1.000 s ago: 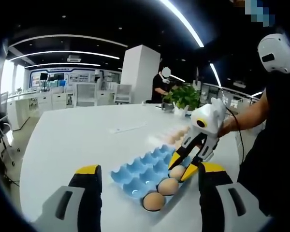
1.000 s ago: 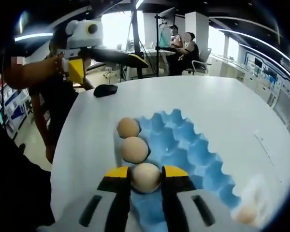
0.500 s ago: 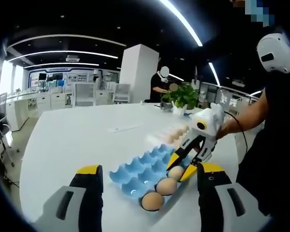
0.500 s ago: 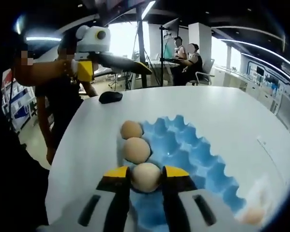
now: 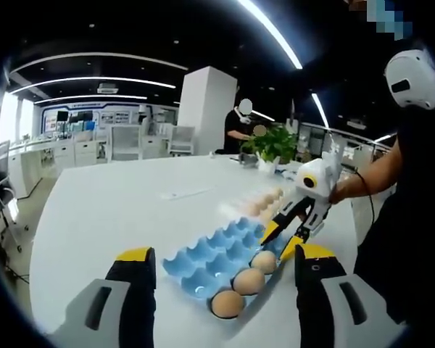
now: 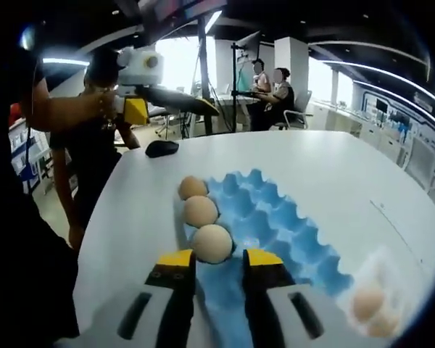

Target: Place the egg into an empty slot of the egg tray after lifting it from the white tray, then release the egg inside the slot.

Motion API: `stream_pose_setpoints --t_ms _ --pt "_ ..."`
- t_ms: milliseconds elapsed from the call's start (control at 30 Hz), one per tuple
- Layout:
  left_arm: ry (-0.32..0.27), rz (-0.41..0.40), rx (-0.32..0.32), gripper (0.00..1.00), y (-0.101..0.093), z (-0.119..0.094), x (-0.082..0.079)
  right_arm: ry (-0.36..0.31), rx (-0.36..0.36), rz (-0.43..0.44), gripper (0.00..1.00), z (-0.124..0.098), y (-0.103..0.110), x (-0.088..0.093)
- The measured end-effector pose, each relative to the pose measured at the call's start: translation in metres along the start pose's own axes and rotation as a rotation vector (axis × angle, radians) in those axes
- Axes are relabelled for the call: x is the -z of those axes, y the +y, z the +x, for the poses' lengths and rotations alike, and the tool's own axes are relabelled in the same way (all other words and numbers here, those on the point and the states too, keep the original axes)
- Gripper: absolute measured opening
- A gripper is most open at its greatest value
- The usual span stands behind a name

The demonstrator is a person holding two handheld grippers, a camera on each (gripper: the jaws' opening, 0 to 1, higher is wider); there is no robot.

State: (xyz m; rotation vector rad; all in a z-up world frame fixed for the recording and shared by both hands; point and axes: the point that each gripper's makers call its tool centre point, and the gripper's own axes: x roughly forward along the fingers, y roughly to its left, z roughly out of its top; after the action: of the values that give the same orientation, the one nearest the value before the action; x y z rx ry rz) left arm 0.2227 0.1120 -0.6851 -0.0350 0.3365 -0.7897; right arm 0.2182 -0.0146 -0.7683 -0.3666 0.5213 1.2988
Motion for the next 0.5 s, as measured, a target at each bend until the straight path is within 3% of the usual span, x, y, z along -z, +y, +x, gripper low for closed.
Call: stream_pose_setpoints --t_ms 500 --pt "-0.011 0.006 0.008 0.81 -0.001 0.002 -0.004 -0.001 0.081 0.029 0.26 -0.035 -0.016 0.015"
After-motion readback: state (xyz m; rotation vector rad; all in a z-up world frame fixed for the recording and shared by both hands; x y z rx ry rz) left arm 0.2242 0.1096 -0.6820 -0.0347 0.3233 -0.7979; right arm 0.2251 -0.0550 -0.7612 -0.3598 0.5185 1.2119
